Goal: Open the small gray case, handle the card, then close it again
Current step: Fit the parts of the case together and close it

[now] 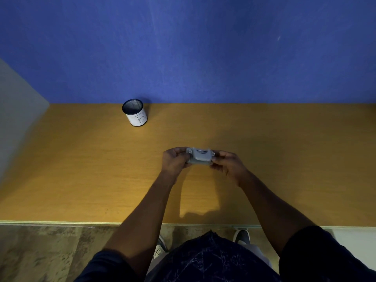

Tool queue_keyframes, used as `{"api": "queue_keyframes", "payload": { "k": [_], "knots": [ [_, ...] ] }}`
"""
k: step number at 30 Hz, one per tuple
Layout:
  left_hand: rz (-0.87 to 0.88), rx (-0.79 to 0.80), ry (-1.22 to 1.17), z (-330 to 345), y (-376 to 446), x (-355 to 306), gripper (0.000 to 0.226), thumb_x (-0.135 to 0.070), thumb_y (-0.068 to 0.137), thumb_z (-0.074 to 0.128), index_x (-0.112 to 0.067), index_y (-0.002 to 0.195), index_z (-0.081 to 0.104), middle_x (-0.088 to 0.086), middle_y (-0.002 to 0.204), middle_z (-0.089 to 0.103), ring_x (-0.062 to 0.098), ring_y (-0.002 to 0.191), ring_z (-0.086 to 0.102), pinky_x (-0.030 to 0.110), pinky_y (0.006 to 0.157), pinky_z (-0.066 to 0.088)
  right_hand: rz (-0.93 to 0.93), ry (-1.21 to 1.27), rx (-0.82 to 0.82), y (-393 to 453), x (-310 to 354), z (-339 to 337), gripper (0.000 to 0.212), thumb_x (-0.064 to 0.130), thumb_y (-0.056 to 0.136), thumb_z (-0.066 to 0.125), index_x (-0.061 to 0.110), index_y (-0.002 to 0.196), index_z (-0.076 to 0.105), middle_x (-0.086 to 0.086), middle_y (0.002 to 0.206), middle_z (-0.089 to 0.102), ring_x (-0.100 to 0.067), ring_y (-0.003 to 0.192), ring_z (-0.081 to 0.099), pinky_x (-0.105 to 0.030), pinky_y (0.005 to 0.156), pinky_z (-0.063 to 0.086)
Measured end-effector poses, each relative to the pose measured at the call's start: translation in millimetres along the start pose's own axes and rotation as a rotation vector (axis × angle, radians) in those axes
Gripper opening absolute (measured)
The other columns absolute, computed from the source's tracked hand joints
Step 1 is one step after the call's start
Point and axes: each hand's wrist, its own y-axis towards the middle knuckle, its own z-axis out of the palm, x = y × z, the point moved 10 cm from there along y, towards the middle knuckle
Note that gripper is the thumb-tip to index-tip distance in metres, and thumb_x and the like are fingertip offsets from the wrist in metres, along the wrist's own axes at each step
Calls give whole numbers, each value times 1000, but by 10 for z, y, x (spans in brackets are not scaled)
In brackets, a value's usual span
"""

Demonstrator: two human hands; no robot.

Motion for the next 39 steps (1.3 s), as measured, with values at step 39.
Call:
{"api": "queue_keyframes", "payload": {
  "k": [39],
  "knots": [
    [-91,64,-341,18,-39,270,20,11,92,55,-4,99,67,8,84,74,17,72,73,26,63,62,-149,-337,-16,-92,367,60,20,-2,86,71,-4,106,68,-17,81,71,-18,66,68,-26,63,57]
  ]
}}
